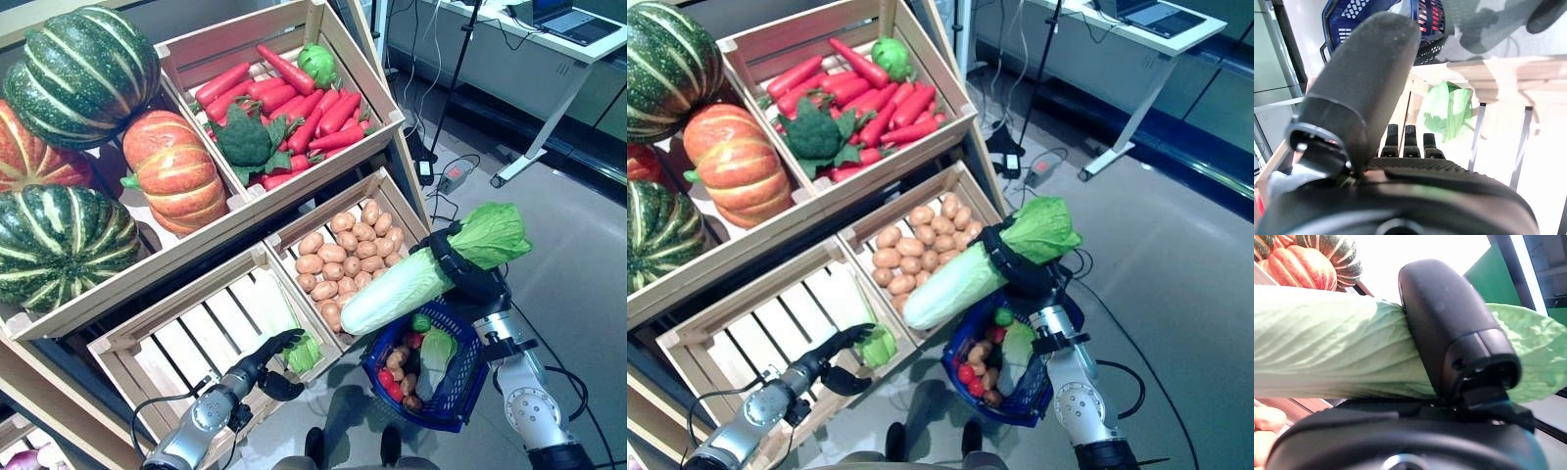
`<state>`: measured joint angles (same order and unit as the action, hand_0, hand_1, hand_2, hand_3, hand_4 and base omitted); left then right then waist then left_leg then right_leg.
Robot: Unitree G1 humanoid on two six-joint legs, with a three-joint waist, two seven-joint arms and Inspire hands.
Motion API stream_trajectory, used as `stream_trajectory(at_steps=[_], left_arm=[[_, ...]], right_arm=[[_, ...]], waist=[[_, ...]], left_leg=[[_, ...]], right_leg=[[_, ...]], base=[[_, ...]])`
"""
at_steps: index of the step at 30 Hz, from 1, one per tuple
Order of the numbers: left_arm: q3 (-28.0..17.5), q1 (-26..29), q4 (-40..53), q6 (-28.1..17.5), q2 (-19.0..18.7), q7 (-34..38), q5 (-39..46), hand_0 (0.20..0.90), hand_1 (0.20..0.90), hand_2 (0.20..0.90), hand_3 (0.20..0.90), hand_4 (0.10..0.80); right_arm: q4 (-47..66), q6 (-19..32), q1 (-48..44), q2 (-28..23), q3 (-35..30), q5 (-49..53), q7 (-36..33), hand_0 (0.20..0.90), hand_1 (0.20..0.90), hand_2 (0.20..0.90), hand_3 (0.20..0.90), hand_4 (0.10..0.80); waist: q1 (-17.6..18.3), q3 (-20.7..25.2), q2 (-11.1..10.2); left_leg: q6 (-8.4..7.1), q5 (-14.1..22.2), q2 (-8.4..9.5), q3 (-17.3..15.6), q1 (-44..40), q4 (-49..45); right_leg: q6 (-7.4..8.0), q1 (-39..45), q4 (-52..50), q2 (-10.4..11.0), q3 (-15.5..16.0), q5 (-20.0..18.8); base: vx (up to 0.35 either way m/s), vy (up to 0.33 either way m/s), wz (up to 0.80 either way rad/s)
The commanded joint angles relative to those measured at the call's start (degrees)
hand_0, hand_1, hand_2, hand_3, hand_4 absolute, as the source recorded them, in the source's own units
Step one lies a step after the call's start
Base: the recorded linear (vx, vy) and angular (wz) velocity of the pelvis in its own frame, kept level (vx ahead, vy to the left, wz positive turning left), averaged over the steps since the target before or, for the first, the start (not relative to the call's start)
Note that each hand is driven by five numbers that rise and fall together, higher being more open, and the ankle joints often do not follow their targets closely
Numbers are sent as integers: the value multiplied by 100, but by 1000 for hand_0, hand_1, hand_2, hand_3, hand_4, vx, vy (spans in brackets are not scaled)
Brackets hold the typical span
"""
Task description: Put vegetables into the basket
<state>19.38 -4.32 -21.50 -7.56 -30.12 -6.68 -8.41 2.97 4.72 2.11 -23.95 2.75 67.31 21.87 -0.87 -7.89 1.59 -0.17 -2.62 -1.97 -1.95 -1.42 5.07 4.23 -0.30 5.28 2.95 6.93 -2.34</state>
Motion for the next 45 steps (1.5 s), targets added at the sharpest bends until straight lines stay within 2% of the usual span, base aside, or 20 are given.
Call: stream_trajectory(at_steps=[1, 6, 10, 12, 15, 17, 21, 24, 31, 33, 35, 41, 45], left_arm=[[-416, 263, 8, -89, -457, 257, -285, 900, 900, 900, 900, 800], [-555, 49, 66, 14, -541, 558, -272, 900, 900, 900, 900, 800], [-678, 159, 293, -174, -657, 1031, 15, 900, 900, 900, 900, 800], [-725, 346, 557, -303, -839, 1504, 336, 900, 900, 900, 900, 800], [-840, 553, 868, -491, -1048, 2082, 639, 900, 900, 900, 900, 800], [-892, 778, 975, -741, -1198, 2792, 698, 900, 900, 900, 900, 800], [-1105, 1121, 1190, -1011, -1181, 3717, 608, 900, 900, 900, 900, 800], [-1170, 1376, 1403, -951, -1105, 4265, 337, 900, 900, 900, 900, 800], [-1094, 1798, 1557, -914, -1057, 4929, -146, 900, 900, 900, 900, 800], [-934, 2073, 1564, -869, -1108, 5266, -513, 900, 900, 900, 900, 800], [-854, 2239, 1605, -810, -1128, 5417, -452, 900, 900, 900, 900, 800], [-509, 2757, 1548, -749, -1079, 5422, -508, 900, 900, 900, 900, 800], [-283, 2880, 1526, -848, -1024, 5331, -484, 900, 900, 900, 900, 800]], right_arm=[[748, 329, -320, -194, -576, -331, 97, 300, 300, 300, 300, 400], [431, 557, -205, -325, -879, -1146, -709, 300, 300, 300, 300, 400], [-181, 1141, -547, -399, -1251, -1324, -1443, 300, 300, 300, 300, 400], [-548, 1494, -911, -631, -1485, -1131, -1954, 300, 300, 300, 300, 400], [-868, 1827, -1262, -905, -1622, -957, -2525, 300, 300, 300, 300, 400], [-1125, 2152, -1560, -1063, -1614, -918, -2969, 300, 300, 300, 300, 400], [-1381, 2583, -1932, -1118, -1623, -997, -3615, 300, 300, 300, 300, 400], [-1499, 2776, -2107, -1100, -1662, -997, -3971, 300, 300, 300, 300, 400], [-2228, 2762, -2659, -1351, -1698, -492, -3975, 300, 300, 300, 300, 400], [-2572, 2694, -2998, -1442, -1526, -265, -3939, 300, 300, 300, 300, 400], [-2805, 2600, -3202, -1453, -1450, 38, -3879, 300, 300, 300, 300, 400], [-3700, 2138, -3900, -1413, -1095, 833, -3268, 300, 300, 300, 300, 400], [-4136, 1956, -4176, -1373, -914, 1058, -3187, 300, 300, 300, 300, 400]], waist=[[102, 247, -252], [140, 146, -227], [174, -418, -173], [164, -928, -101], [109, -1353, -4], [54, -1624, 14], [-13, -1981, -3], [-55, -2190, -49], [-234, -2190, -106], [-303, -2190, -129], [-349, -2190, -136], [-453, -2190, -94], [-483, -2190, -9]], left_leg=[[-63, 70, -18, 109, 128, -35], [-63, 59, -12, 102, 203, -67], [-51, 59, 9, 49, 724, -417], [-81, -41, 28, 72, 1156, -633], [-117, -171, 8, 72, 1536, -707], [-133, -227, 42, 97, 1902, -830], [-174, -263, 118, 172, 2644, -1303], [-213, -193, 190, 297, 3307, -1919], [-162, 68, 284, 447, 4352, -2839], [-142, 136, 346, 484, 4681, -3116], [-133, 193, 373, 532, 4848, -3277], [-127, 232, 492, 613, 5207, -3460], [-124, 270, 547, 597, 5354, -3553]], right_leg=[[102, 142, -80, 281, 30, -132], [99, 31, -153, 267, 19, -107], [28, -514, -544, 241, 5, -47], [-37, -905, -801, 206, -8, -75], [-76, -1256, -952, 177, 26, -110], [-101, -1577, -1091, 158, 75, -126], [-126, -2211, -1497, 133, 154, -100], [-140, -2739, -1915, 162, 159, -42], [-159, -3804, -2664, 328, 171, 92], [-176, -4114, -2898, 380, 156, 120], [-195, -4257, -3058, 369, 139, 173], [-253, -4569, -3209, 301, 141, 207], [-277, -4725, -3319, 293, 162, 233]], base=[[72, -22, -1], [64, -37, 0], [-199, -61, -2], [-293, -61, -4], [-215, -112, -3], [-214, -140, 2], [-191, -103, 2], [-176, -126, 6], [-103, -93, 19], [-52, -84, 15], [-21, -70, 8], [-11, -54, 12], [-1, 25, 4]])
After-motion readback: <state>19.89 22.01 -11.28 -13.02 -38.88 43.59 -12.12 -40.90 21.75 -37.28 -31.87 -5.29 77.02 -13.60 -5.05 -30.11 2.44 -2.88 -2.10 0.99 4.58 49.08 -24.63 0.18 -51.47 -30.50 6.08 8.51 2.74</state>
